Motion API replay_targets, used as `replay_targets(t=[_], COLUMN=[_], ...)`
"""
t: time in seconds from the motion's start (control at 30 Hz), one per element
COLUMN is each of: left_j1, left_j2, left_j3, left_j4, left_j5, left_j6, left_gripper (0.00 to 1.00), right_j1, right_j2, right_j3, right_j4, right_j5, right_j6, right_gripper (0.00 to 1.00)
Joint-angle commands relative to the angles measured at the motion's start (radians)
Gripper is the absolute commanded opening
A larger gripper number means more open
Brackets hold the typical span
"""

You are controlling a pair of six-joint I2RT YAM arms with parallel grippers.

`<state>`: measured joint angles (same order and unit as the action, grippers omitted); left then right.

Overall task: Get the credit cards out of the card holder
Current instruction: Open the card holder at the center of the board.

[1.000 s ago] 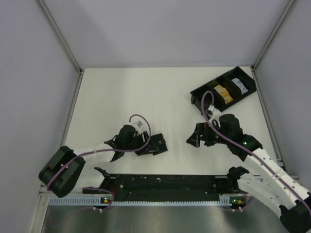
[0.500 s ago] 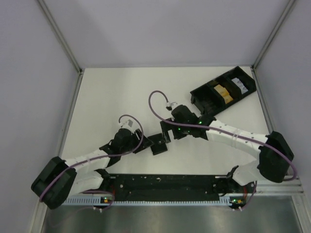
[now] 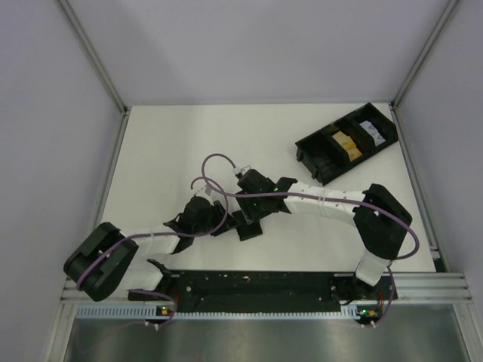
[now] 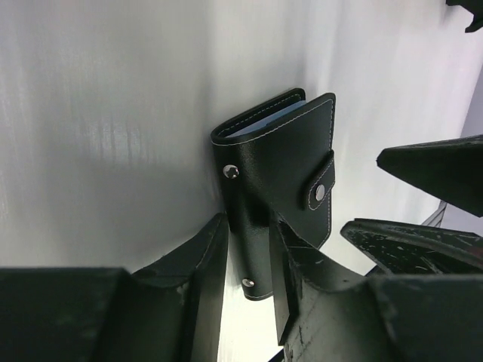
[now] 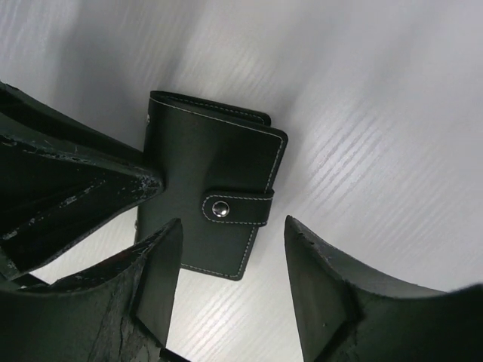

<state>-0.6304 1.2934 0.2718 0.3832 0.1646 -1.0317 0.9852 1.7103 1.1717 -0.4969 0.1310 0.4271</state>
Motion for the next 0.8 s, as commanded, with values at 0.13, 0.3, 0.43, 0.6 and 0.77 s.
replay_targets(t=[0.13, 0.3, 0.43, 0.6, 0.77], left_j1=[-0.003, -0.005, -0.005, -0.008, -0.008], left_j2=[0.041, 0.038, 0.037, 0.041, 0.052], left_j3=[-0.029, -0.034, -0.036, -0.039, -0.054], left_j4=[0.085, 0.088, 0.088, 0.089, 0.091], left_j5=[0.024, 0.023, 0.023, 0.018, 0.003], left_j6=[-0.016, -0.018, -0.018, -0.018, -0.018], left_gripper=[0.27, 0.27, 0.27, 0.26, 0.22], right_j1=[0.030, 0.035, 0.040, 0.053, 0.078], right_j2=[0.058, 0.089, 0.112, 0.135, 0.169], right_j3=[0.080, 0.071, 0.071, 0.066, 0.068], right_j4=[0.009, 0.006, 0.006, 0.003, -0.041], right_j5=[0.015, 0.022, 0.030, 0.047, 0.094], right_j6=[0.021, 0.032, 0.033, 0.036, 0.050], right_gripper=[0.49, 0.44, 0.40, 0.39, 0.40])
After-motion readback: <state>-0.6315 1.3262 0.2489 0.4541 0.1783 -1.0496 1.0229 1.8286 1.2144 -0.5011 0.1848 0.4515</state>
